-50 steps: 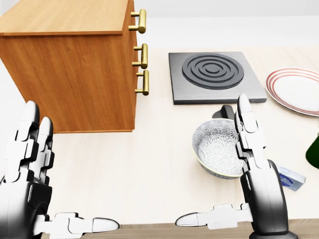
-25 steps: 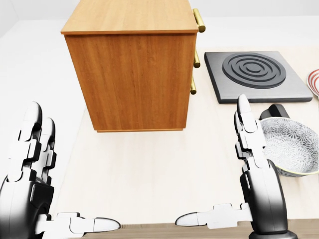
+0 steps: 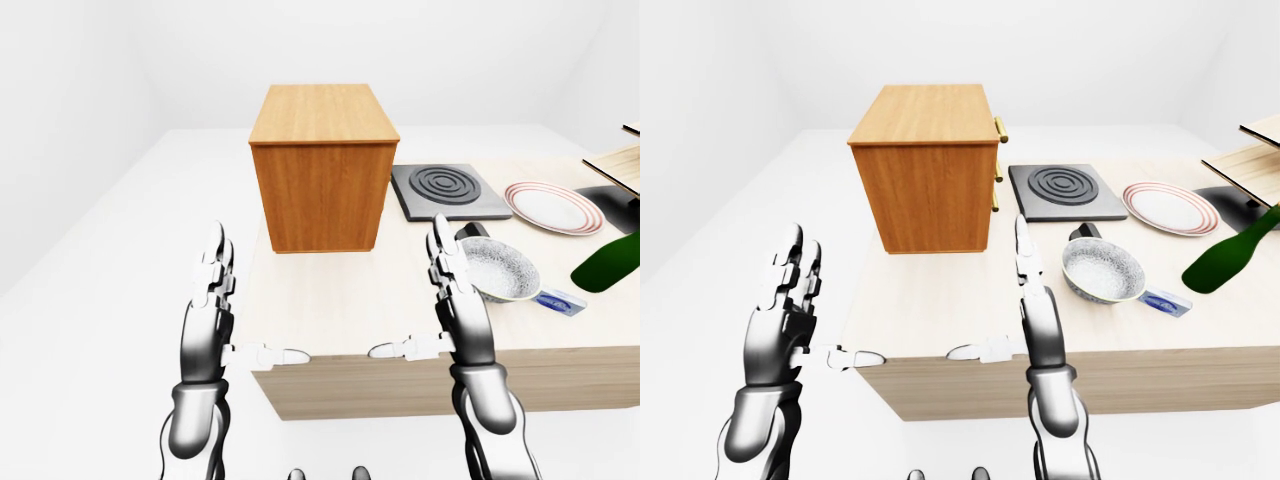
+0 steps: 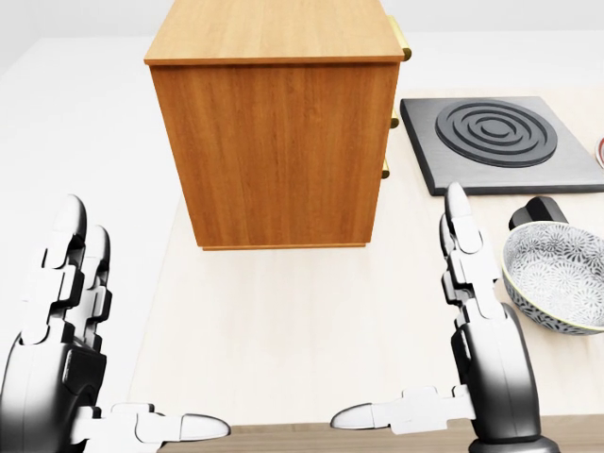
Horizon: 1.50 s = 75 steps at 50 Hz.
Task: Put the bowl on the top of the cabinet.
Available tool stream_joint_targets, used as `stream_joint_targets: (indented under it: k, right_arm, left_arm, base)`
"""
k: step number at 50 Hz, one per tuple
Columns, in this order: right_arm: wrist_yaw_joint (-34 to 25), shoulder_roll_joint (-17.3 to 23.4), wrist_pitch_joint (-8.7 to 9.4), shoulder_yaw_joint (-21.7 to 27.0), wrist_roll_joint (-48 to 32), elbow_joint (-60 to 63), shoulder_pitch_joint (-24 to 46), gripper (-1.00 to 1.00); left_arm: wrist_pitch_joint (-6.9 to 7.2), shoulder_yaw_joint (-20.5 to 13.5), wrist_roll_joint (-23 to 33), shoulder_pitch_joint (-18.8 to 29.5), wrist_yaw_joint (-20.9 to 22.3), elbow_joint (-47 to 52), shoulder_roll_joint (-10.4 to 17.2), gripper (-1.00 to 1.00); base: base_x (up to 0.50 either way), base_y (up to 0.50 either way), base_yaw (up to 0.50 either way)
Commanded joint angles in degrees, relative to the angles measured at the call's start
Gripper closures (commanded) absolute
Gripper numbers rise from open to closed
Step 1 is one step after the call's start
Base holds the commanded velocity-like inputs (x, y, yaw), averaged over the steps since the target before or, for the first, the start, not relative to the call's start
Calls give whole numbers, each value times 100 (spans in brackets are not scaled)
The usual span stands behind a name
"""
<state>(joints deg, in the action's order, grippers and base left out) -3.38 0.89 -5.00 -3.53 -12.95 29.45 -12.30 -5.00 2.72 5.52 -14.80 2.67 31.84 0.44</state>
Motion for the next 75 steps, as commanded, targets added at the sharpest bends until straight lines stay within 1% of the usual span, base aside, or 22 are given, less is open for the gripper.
stream_joint_targets:
  k: [1, 27, 37, 39, 44, 46, 52, 63, 65, 66, 67, 68, 69, 71, 72, 75]
  right_arm:
    - [-17, 3, 0, -6, 42, -12, -1, -100]
    - [-22, -2, 0, 6, 60, -36, 15, -100]
    - [-21, 7, 0, 4, 59, -120, 21, -100]
    - [0, 13, 0, 3, 66, -354, 57, -100]
    - [-10, 9, 0, 10, 75, -382, 69, -100]
    - [-48, 2, 0, 6, 90, -216, 66, -100]
    - [-34, 6, 0, -12, 117, -396, 62, -100]
    - [-47, 0, 0, 17, 149, -370, 100, -100]
    - [-42, -7, 0, 43, 115, -226, 103, -100]
    - [30, -6, 0, 50, -36, -302, 73, -100]
    - [31, -15, 0, 80, -324, 97, 35, -100]
    - [32, -13, 0, 78, -342, 124, 34, -100]
    - [77, 10, 0, 139, -687, 194, 54, -100]
    - [-193, 24, 0, 237, -904, 879, 81, -100]
    - [-437, 66, 0, 300, -1194, 1149, 115, -100]
    - [-478, 43, 0, 314, -1221, 1168, 121, -100]
  left_arm:
    - [0, 16, 0, 0, 13, -25, 2, -100]
    - [0, 13, -51, 43, 36, -88, 2, -100]
    - [0, 41, -61, 45, 62, -140, 10, -100]
    - [0, 66, -56, 55, 90, -184, 20, -100]
    - [0, 67, -59, 59, 96, -170, 21, -100]
    - [0, 64, -66, 64, 97, -181, 21, -100]
    - [0, 69, -81, 56, 111, -184, 22, -100]
    - [0, 55, -124, 117, 114, -270, 12, -100]
    - [0, 50, -121, 124, 111, -295, 13, -100]
    - [0, 49, -120, 120, 110, -294, 12, -100]
    - [0, 43, -121, 124, 105, -305, 11, -100]
    - [0, 43, -121, 124, 104, -306, 11, -100]
    - [0, 38, -96, 129, 95, -333, 8, -100]
    - [0, 35, -97, 140, 88, -368, 6, -100]
    - [0, 37, -88, 133, 84, -344, 5, -100]
    - [0, 38, -87, 132, 82, -342, 6, -100]
  base:
    - [0, 0, 0]
    - [32, -16, 0]
    - [34, -2, 0]
    - [32, 5, 0]
    - [35, 10, 0]
    - [29, 10, 0]
    - [2, 2, 0]
    - [0, 0, 0]
    - [0, 0, 0]
    - [0, 0, 0]
    - [0, 0, 0]
    - [0, 0, 0]
    - [0, 0, 0]
    - [0, 0, 0]
    - [0, 0, 0]
    - [0, 0, 0]
